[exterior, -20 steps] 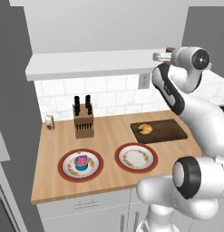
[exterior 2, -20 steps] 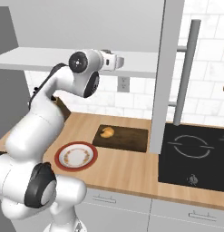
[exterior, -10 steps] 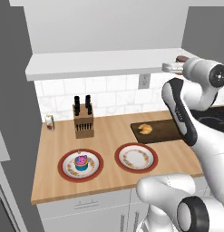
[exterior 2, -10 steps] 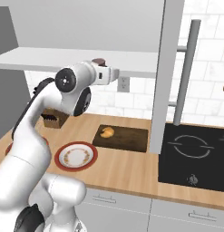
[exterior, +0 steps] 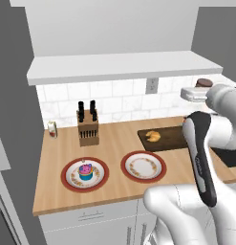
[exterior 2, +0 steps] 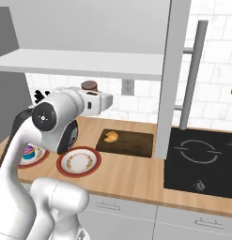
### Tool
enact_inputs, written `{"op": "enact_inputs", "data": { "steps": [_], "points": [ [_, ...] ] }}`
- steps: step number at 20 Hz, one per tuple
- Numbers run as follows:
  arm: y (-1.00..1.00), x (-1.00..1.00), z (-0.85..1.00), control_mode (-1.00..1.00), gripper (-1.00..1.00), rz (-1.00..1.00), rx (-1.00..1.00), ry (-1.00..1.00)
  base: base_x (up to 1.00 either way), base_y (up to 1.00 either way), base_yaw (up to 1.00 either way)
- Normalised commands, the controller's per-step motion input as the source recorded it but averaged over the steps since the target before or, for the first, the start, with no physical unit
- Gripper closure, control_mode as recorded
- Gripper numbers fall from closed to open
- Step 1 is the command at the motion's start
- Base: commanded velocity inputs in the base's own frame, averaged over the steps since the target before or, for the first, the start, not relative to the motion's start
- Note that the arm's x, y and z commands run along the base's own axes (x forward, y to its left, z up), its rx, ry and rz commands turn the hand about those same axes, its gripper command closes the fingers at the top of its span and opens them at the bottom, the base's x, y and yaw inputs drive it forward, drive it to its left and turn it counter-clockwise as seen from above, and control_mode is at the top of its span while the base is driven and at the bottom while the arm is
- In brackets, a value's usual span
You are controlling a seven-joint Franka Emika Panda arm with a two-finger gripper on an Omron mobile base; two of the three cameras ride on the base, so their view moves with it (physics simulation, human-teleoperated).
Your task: From the different types of pastries on the counter, select a croissant and place it on the cutting board. Then retrieve a jar of jam from the cabinet and place it alongside the croissant on the cutting board.
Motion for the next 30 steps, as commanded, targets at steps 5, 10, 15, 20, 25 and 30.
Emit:
{"op": "enact_inputs", "data": {
  "steps": [5,10,15,20,25,30],
  "points": [
    [0.27,-0.99,-0.54,-1.00,1.00,0.05,0.00,0.00,0.00,0.00,0.00],
    [0.26,-0.68,-0.71,-1.00,1.00,0.10,0.01,0.00,0.00,0.00,0.00],
    [0.24,-0.32,-0.99,-1.00,1.00,0.15,0.11,-0.03,0.00,0.00,0.00],
    [0.06,-0.02,-0.17,-1.00,1.00,0.04,0.09,-0.06,0.00,0.00,0.00],
    [0.00,-0.06,-0.46,-1.00,1.00,0.01,0.06,-0.01,0.00,0.00,0.00],
    [0.07,-0.19,-0.90,-1.00,1.00,0.07,0.14,-0.08,0.00,0.00,0.00]
  ]
}}
